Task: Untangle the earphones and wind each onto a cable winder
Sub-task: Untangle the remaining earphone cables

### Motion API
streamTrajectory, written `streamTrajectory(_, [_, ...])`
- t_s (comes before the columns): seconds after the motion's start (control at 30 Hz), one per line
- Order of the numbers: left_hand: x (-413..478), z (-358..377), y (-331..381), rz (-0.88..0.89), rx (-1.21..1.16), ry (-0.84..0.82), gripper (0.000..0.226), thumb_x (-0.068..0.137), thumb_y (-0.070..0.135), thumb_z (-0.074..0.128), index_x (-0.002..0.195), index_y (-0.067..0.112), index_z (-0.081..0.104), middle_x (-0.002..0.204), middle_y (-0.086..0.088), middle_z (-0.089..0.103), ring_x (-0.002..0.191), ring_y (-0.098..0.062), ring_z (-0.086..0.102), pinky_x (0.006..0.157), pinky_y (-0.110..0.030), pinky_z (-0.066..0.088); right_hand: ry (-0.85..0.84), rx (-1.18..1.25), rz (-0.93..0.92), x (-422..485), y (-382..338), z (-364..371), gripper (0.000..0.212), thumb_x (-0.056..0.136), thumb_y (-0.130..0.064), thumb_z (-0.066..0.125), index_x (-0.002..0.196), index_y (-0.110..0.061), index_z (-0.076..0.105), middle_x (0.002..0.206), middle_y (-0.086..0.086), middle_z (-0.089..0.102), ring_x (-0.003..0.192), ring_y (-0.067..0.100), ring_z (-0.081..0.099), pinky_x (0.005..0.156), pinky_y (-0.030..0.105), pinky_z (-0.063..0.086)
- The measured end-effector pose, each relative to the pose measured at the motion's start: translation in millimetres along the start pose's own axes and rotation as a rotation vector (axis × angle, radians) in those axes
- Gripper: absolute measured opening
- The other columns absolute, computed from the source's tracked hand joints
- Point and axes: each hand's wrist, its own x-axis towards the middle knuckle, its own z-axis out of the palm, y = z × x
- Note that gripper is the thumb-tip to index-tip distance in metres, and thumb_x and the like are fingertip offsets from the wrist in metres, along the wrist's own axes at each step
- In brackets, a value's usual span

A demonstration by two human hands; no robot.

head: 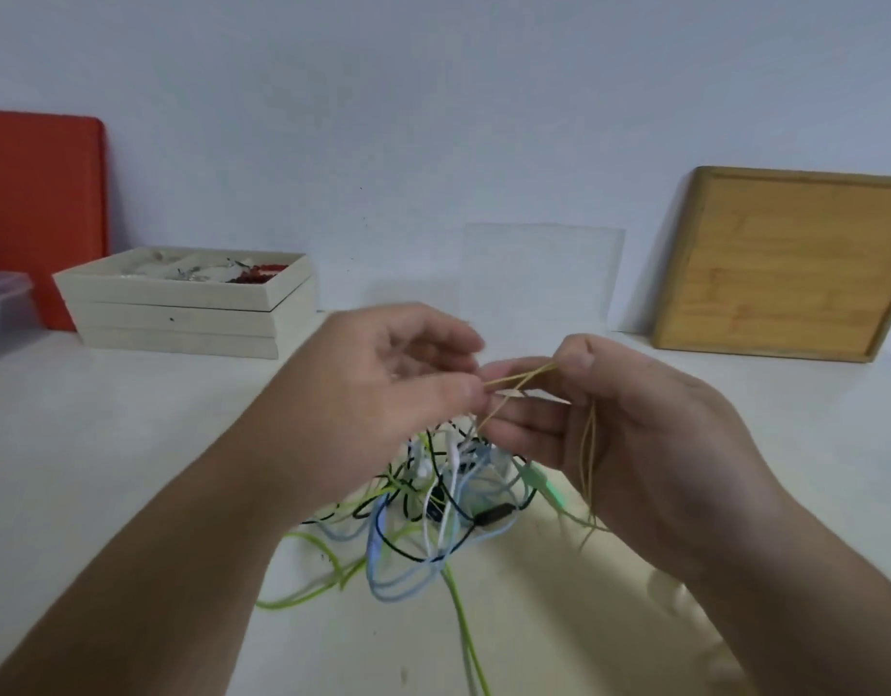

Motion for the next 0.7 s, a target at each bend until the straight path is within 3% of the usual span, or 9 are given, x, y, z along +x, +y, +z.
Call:
streamTrajectory(0.07, [0,3,-4,-0.042,0.094,-0.032,0.009,0.082,0.022,0.08,0.089,0.026,0.075,0.084,0.003,0.077,0.084,-0.015,0.074,0.086,-0.035,0.056,0.005,0.067,-0.018,0,-5,-1,0.015,0.083,-0.014,0.053,0.071,-0.008,0.047,0.106,0.029,0.071,0.099,0.045,0.07,0.088,0.047,0.058])
streamTrajectory(0.13, [2,0,-9,-0.054,0.115,0.04,0.011,0.087,0.016,0.074,0.084,0.026,0.075,0.075,0.0,0.076,0.08,-0.021,0.073,0.084,-0.042,0.055,0.054,0.099,-0.022,0,-10,-2,0.017,0.082,-0.017,0.05,0.068,-0.009,0.045,0.102,0.027,0.071,0.098,0.046,0.071,0.082,0.044,0.061])
streamTrajectory(0.27, [4,-7,-10,-0.169,-0.027,0.139,0.014,0.09,0.014,0.069,0.079,0.02,0.077,0.061,0.002,0.067,0.056,-0.014,0.061,0.057,-0.025,0.051,0.216,0.053,-0.001,1,-12,-5,0.027,0.096,-0.011,0.044,0.069,-0.009,0.047,0.085,0.02,0.07,0.07,0.038,0.072,0.058,0.037,0.061])
streamTrajectory(0.4, [5,-12,-13,-0.274,-0.134,0.167,0.014,0.083,0.012,0.074,0.073,0.021,0.077,0.06,0.004,0.059,0.059,-0.013,0.048,0.062,-0.028,0.04,0.287,-0.037,0.02,2,-9,-6,0.032,0.092,-0.004,0.044,0.061,-0.01,0.043,0.069,0.018,0.06,0.049,0.03,0.057,0.048,0.033,0.051])
streamTrajectory(0.53, [3,-13,-9,-0.25,-0.104,0.162,0.013,0.072,0.014,0.082,0.066,0.018,0.071,0.061,-0.003,0.061,0.061,-0.017,0.053,0.064,-0.031,0.042,0.207,-0.095,0.039,1,-7,-4,0.028,0.093,-0.003,0.04,0.066,-0.01,0.04,0.075,0.022,0.07,0.057,0.032,0.065,0.056,0.036,0.055])
streamTrajectory(0.7, [1,-8,-5,-0.155,-0.002,0.09,0.015,0.076,0.032,0.079,0.078,0.021,0.071,0.084,-0.012,0.073,0.073,-0.028,0.062,0.083,-0.04,0.048,0.102,-0.121,0.039,1,-5,-4,0.027,0.096,-0.007,0.039,0.071,-0.007,0.05,0.1,0.025,0.074,0.093,0.04,0.072,0.092,0.051,0.054])
